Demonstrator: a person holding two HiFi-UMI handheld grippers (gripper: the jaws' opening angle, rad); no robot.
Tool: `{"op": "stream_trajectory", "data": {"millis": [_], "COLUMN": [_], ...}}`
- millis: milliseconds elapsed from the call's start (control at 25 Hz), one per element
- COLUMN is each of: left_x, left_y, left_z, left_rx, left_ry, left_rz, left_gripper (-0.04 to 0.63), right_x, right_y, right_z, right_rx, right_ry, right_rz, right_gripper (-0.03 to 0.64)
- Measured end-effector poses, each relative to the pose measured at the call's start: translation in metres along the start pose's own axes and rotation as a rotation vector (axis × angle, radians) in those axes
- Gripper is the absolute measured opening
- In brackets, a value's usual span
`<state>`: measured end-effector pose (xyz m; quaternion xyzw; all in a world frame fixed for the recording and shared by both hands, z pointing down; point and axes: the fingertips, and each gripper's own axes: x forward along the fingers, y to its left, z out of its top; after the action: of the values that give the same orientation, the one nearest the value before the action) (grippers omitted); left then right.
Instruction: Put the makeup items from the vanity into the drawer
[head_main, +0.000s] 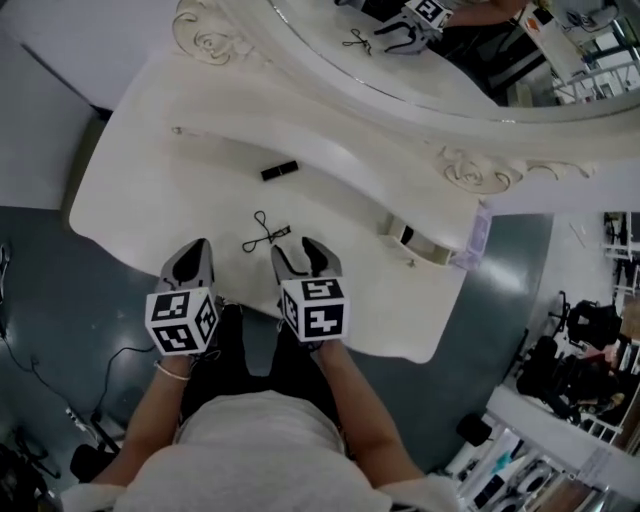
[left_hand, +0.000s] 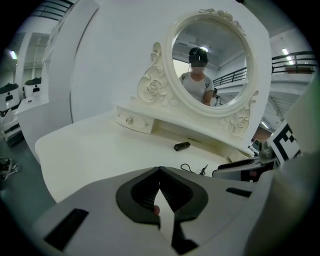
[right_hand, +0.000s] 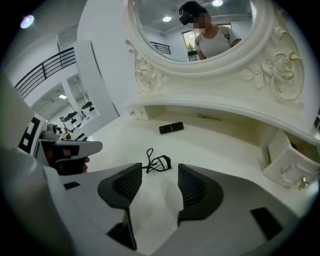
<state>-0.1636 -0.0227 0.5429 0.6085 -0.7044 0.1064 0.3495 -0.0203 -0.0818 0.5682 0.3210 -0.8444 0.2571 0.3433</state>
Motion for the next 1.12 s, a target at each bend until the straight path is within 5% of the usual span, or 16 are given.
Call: {"op": "stream_trajectory", "data": {"millis": [400,1120], "left_x": [0.006,0.005], "left_y": [0.016,0.04], "left_z": [-0.019,-0.019], "left_rx": [-0.1,-0.18], "left_ry": [0.015,-0.025], "left_rz": [0.037,0.089], "left_gripper": [0.003,0.003], "right_x": [0.03,0.042], "right_y": [0.008,0.009], "right_z": [-0.006,-0.008], "right_rx": [-0.204,-0.311], "right_ry": [0.108,0.157], "right_rz": [0.039,0.055], "right_gripper": [0.229,0.23]}}
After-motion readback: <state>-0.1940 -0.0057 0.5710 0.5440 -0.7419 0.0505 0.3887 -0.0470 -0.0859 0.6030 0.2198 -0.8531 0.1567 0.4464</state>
